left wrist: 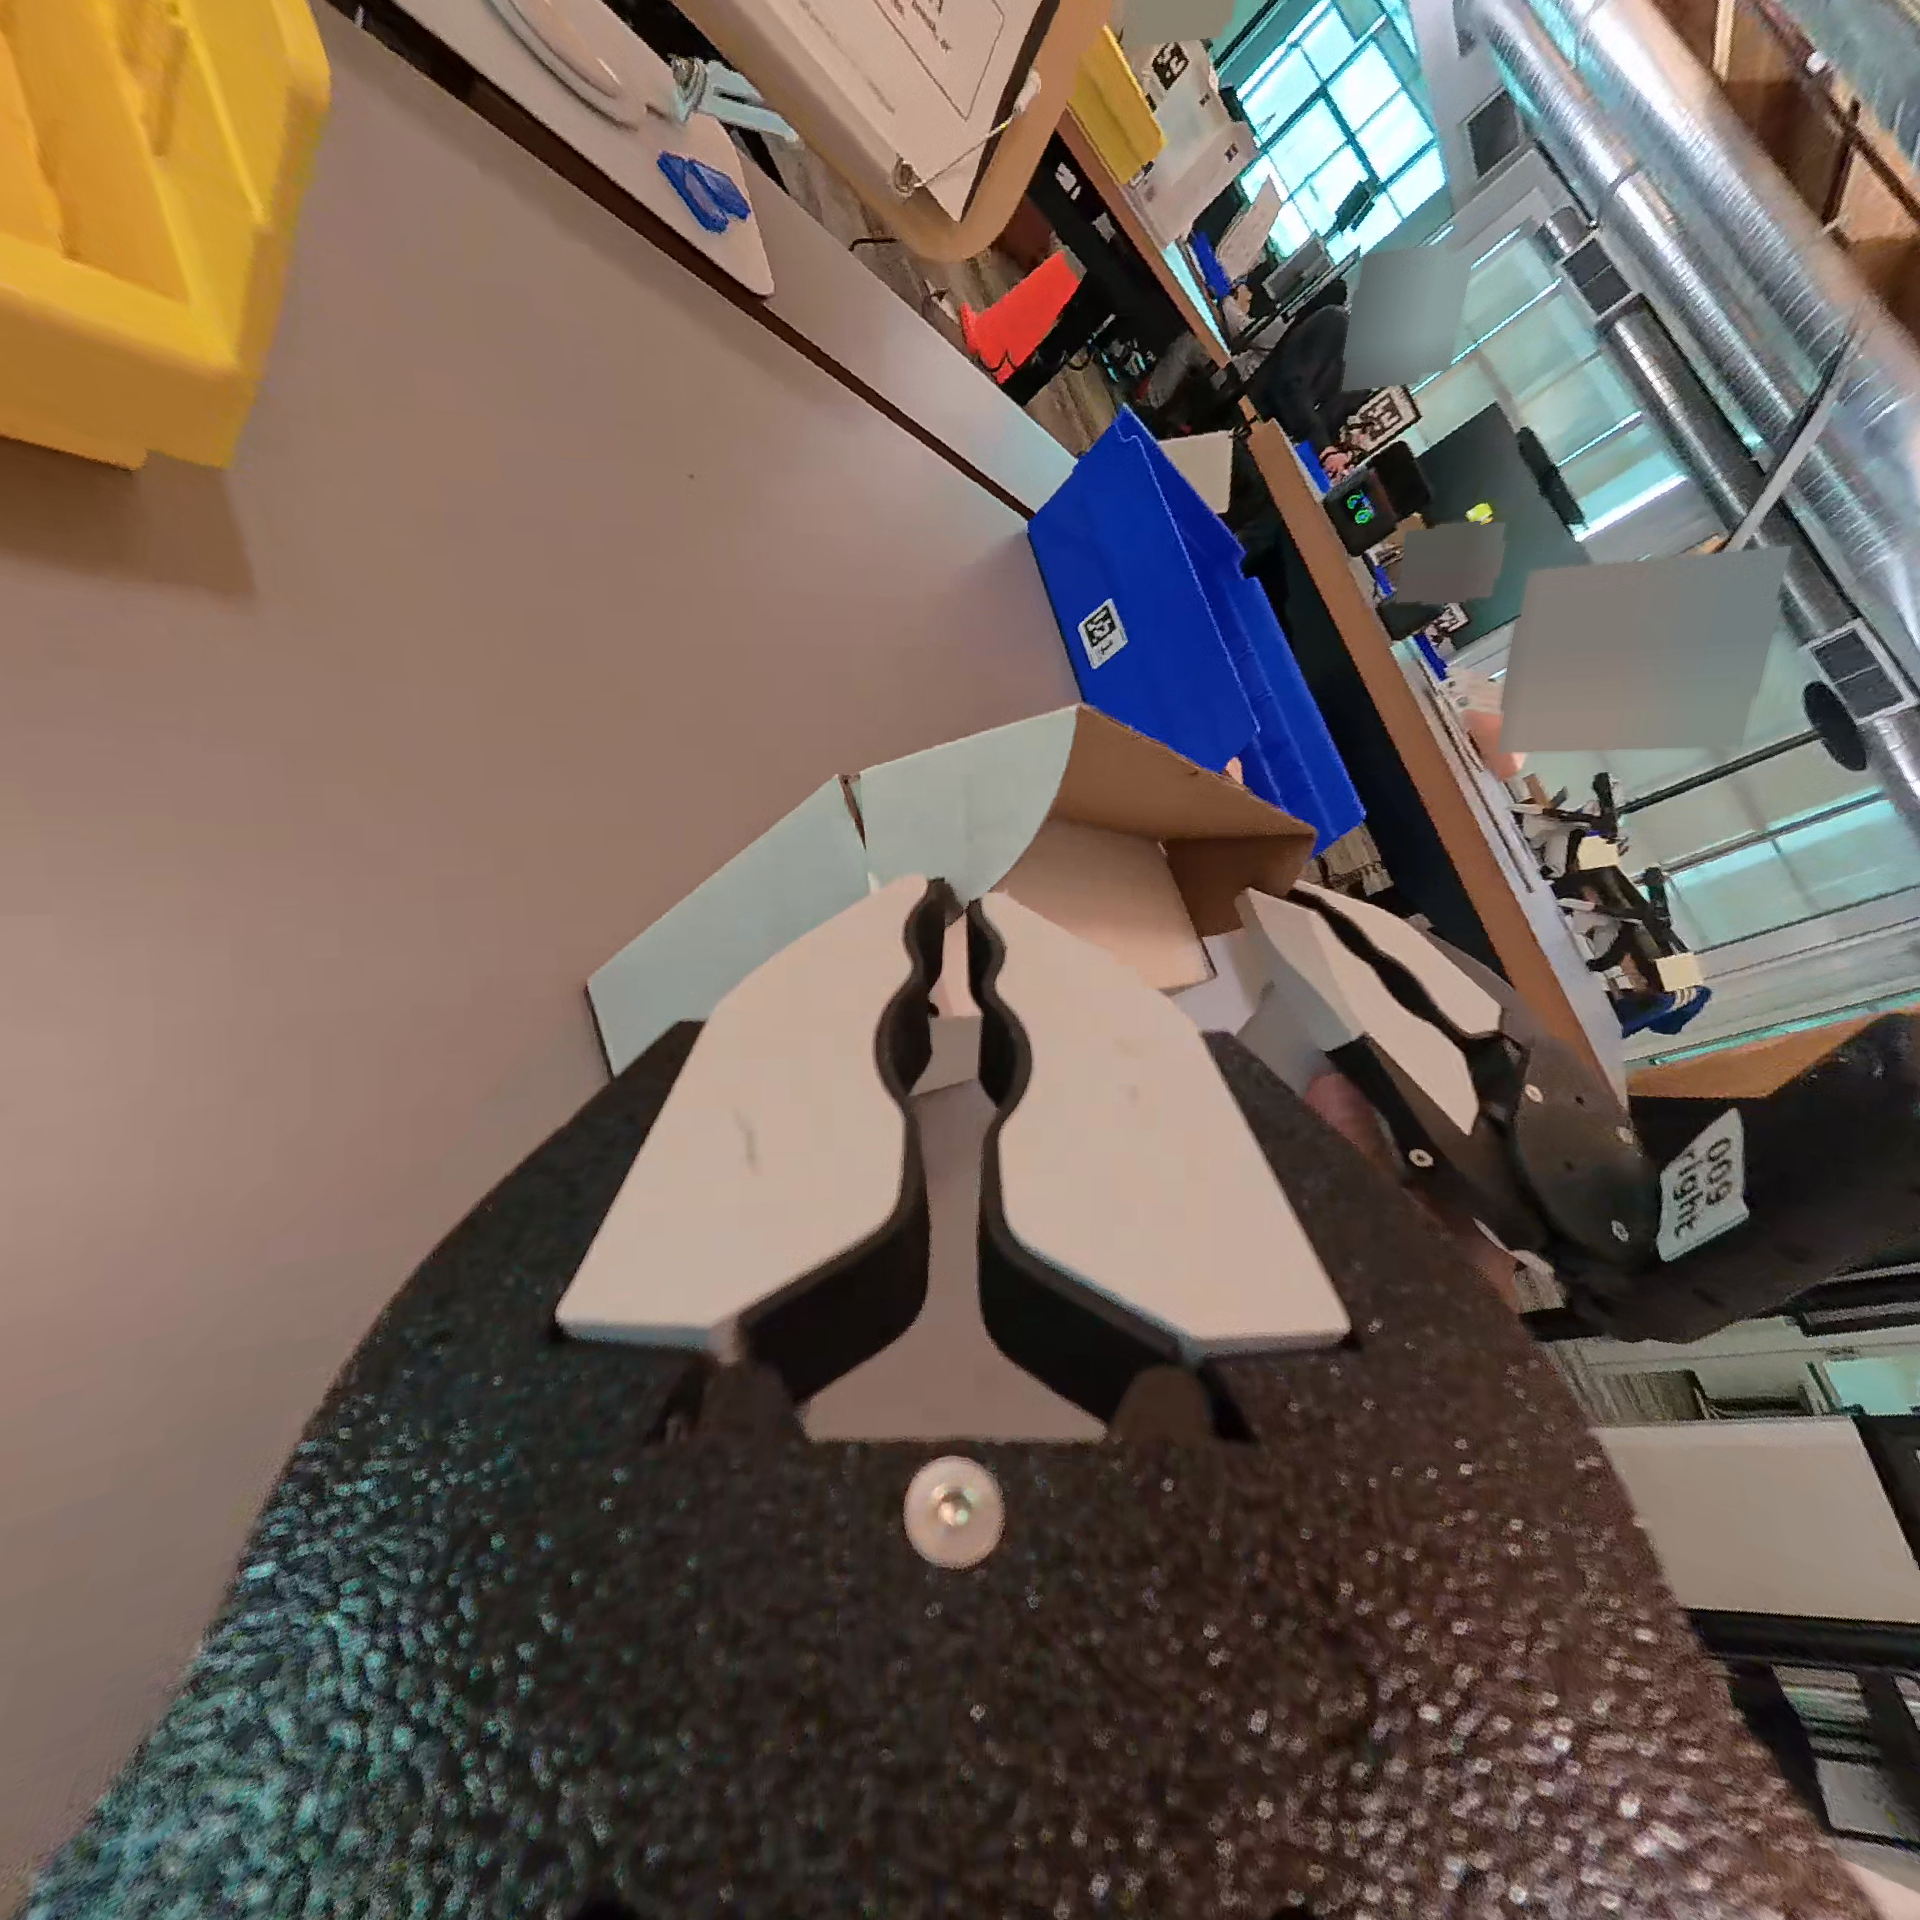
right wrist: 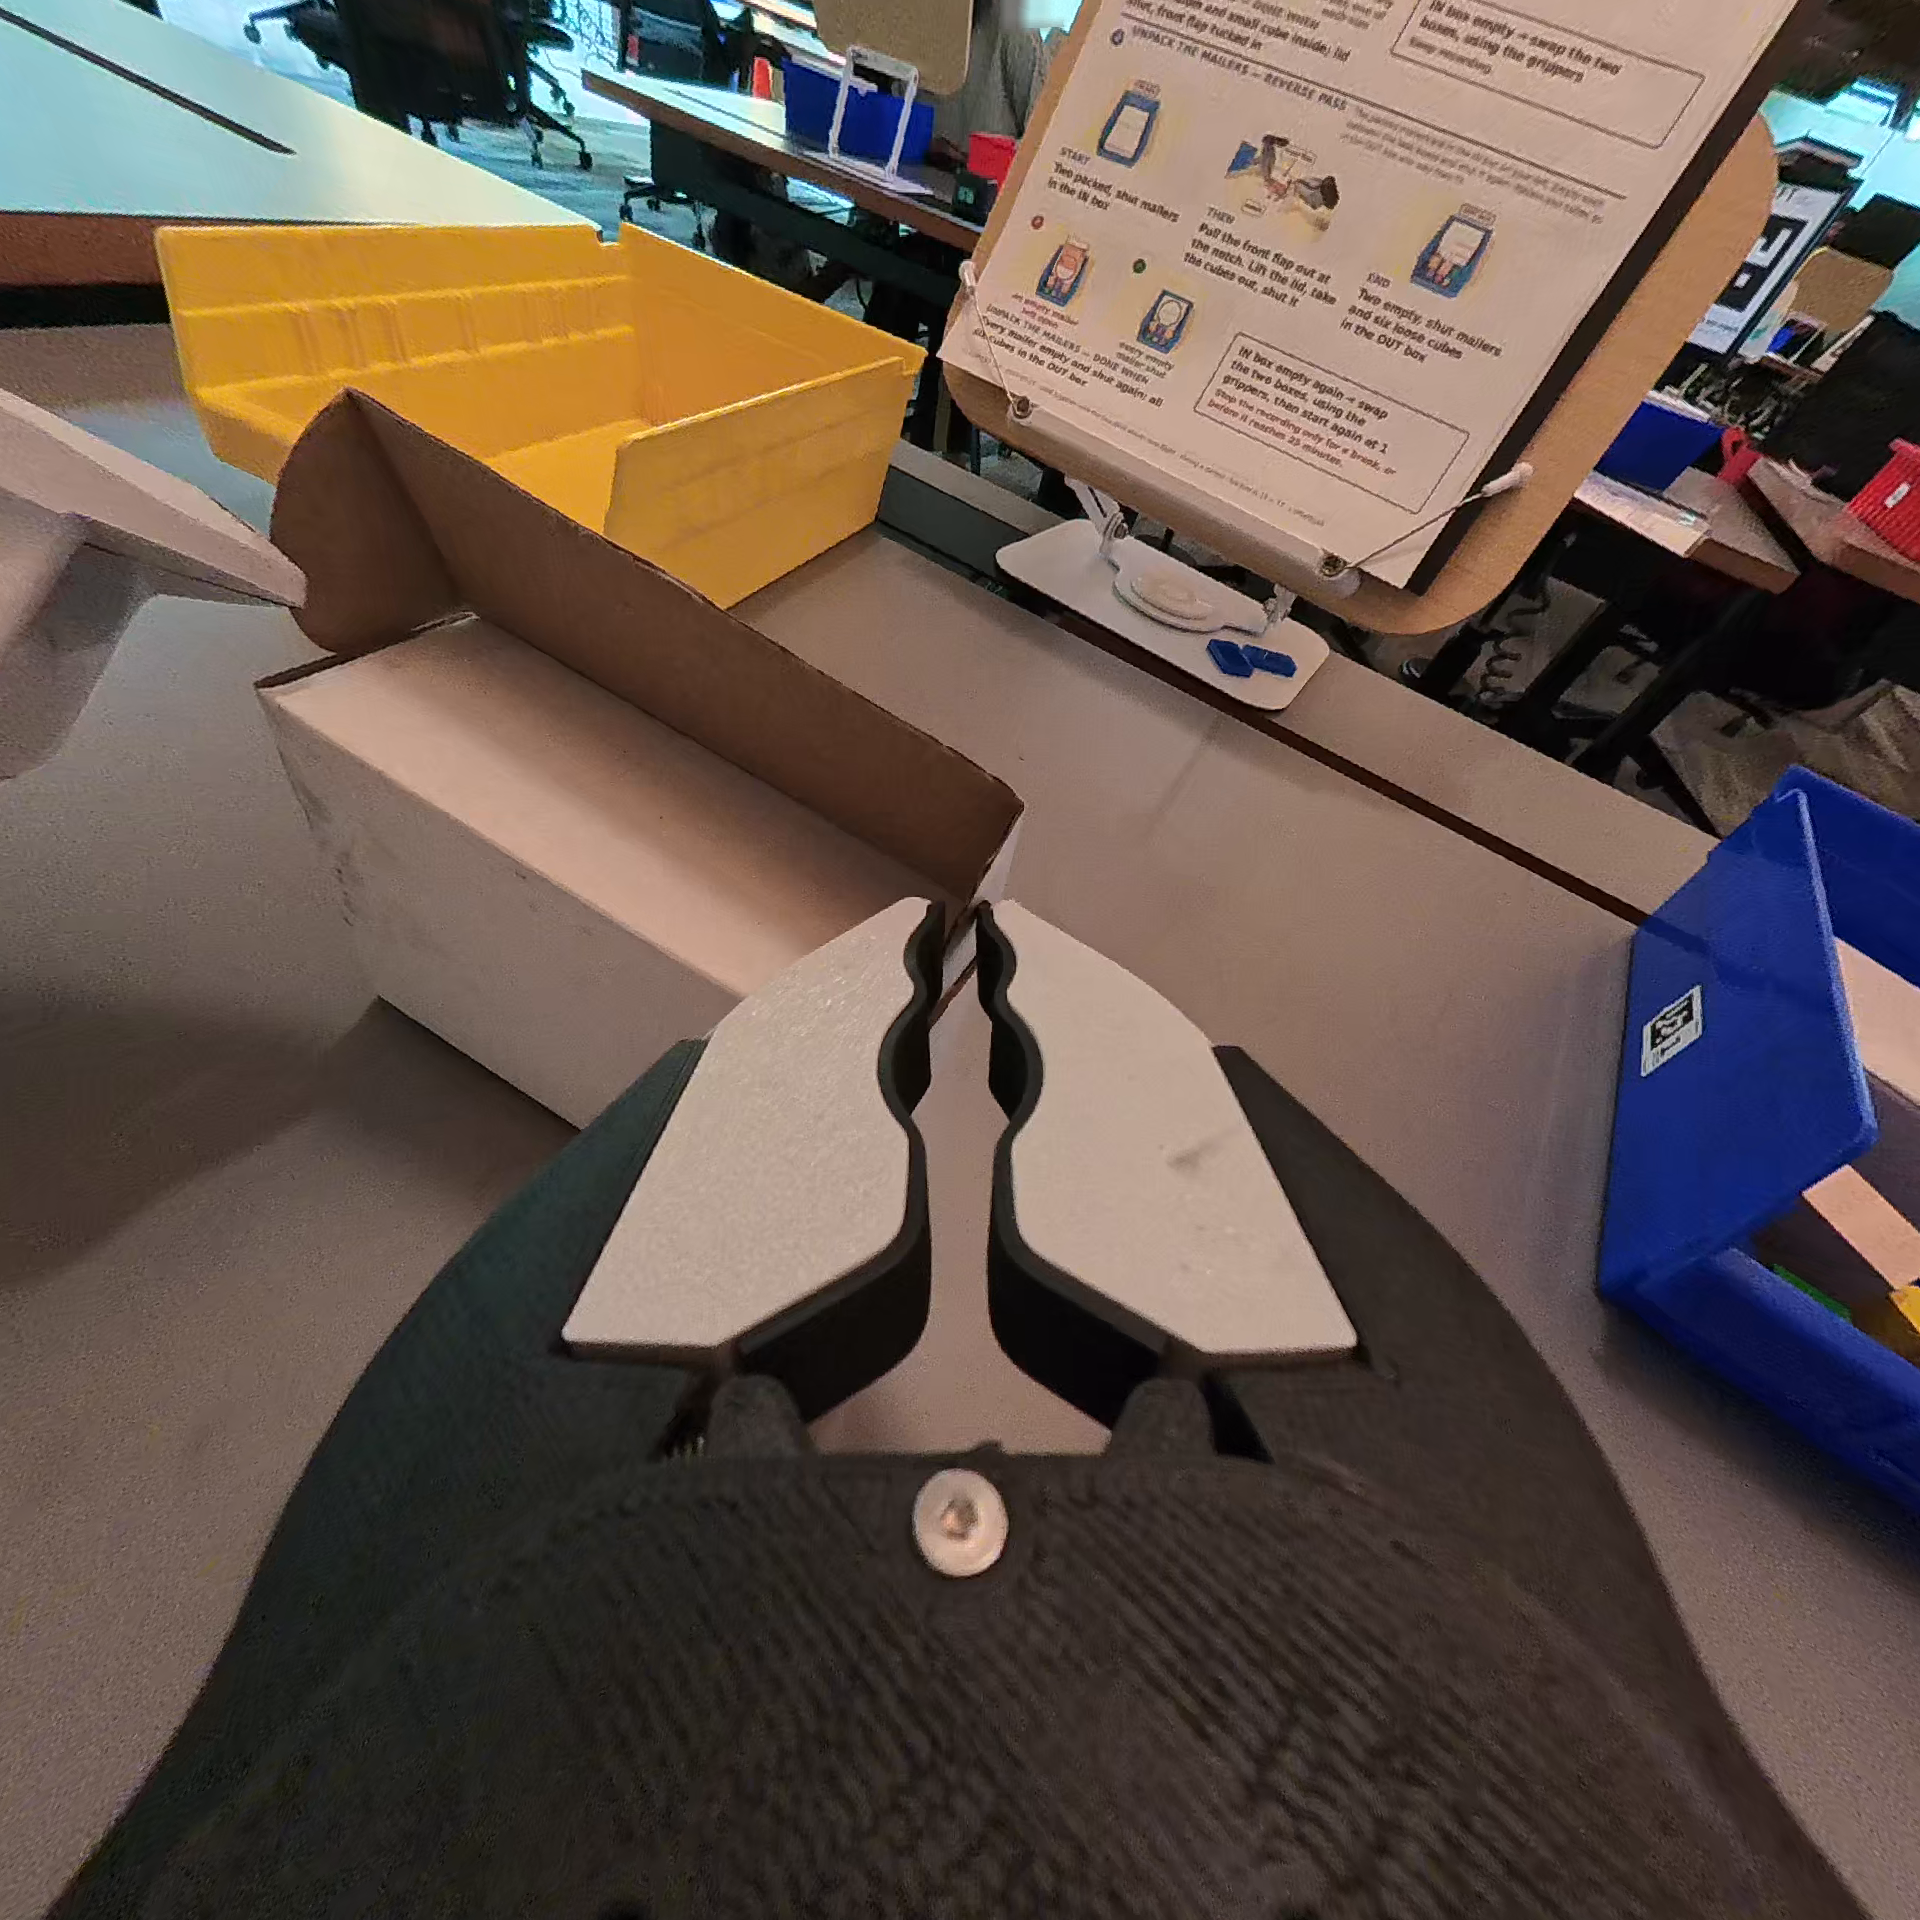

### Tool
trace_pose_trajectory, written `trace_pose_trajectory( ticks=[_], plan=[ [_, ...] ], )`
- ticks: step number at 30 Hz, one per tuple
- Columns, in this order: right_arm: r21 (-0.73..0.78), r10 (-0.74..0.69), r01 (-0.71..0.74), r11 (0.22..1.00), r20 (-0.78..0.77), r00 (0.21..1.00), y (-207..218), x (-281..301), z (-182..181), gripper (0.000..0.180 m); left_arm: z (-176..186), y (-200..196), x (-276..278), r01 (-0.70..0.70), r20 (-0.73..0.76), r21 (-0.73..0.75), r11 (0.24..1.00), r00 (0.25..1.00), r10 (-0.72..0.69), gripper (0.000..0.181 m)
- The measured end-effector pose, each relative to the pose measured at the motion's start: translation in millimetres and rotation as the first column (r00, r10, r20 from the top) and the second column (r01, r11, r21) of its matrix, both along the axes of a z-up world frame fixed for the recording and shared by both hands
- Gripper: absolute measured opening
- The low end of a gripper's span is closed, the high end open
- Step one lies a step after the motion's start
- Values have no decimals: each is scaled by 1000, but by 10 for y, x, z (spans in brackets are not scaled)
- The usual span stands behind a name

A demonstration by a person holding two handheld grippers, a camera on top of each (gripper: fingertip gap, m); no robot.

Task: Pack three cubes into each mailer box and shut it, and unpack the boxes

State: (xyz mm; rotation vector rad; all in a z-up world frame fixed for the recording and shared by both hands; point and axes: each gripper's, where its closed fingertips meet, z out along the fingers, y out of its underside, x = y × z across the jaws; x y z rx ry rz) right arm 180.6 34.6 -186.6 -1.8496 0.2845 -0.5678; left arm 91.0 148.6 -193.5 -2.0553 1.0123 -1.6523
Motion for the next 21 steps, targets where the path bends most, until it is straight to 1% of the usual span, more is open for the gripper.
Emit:
trace_pose_trajectory(
  ticks=[3, 4, 5, 6, 8, 10, 15, 17, 21],
  plan=[
    [-18, 6, -5, 1000, 35, 999, 14, -19, -4, 6, -27, 11, -14, 2, -22, 48, 999, 1000, -1, 3],
    [-30, 4, -2, 1000, 54, 999, 15, -18, -6, 6, -29, 14, -16, 6, -31, 93, 996, 1000, -3, 2],
    [-38, 1, 2, 999, 68, 998, 14, -18, -8, 6, -31, 21, -10, 11, -41, 177, 984, 999, -4, 2],
    [-40, -2, 5, 999, 72, 997, 15, -18, -8, 6, -43, 36, -5, 19, -60, 300, 954, 998, 0, 2],
    [-34, 2, 1, 999, 67, 998, 20, -22, -9, 6, -46, 73, 0, 36, -118, 511, 859, 993, 29, 2],
    [-28, 4, -2, 1000, 59, 998, 19, -21, -9, 6, -19, 97, 37, 41, -134, 634, 772, 989, 58, 2],
    [-24, 27, -25, 999, 57, 998, 31, -42, -7, 6, -80, 174, 113, 89, -188, 780, 619, 977, 96, 3],
    [-27, 23, -21, 999, 62, 998, 34, -37, -8, 6, -101, 195, 133, 108, -205, 786, 608, 974, 93, 2],
    [-30, 29, -28, 999, 62, 998, 44, -43, -7, 7, -96, 226, 184, 122, -211, 781, 613, 975, 75, 2]
  ],
)
